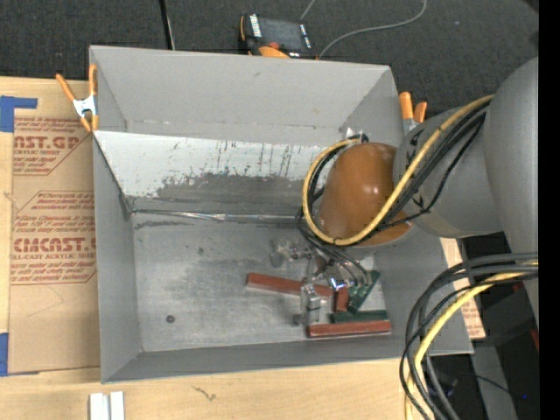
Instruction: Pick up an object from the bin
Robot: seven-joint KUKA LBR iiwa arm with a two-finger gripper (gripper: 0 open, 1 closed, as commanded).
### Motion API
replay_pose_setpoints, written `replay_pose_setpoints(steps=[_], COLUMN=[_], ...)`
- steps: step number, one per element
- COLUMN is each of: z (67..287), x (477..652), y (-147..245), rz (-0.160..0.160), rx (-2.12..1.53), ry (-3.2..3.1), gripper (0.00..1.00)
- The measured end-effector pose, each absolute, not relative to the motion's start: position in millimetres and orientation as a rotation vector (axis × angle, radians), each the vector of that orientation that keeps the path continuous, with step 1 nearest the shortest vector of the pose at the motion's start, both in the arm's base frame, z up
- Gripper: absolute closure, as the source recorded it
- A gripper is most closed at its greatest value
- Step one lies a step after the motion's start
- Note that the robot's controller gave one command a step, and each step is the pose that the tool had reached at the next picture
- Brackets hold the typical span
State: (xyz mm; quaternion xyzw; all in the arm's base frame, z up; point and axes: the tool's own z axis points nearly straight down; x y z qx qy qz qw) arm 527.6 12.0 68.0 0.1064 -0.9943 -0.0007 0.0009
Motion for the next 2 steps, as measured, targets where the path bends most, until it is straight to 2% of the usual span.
replay_pose_setpoints(steps=[1, 2], z=[70.5, 210.3], x=[528.7, 526.9], y=[12.3, 22.9], rz=[-0.002, 0.001], rx=[0.335, 0.377], ry=[-3.125, -3.128], gripper=[1.00, 1.00])
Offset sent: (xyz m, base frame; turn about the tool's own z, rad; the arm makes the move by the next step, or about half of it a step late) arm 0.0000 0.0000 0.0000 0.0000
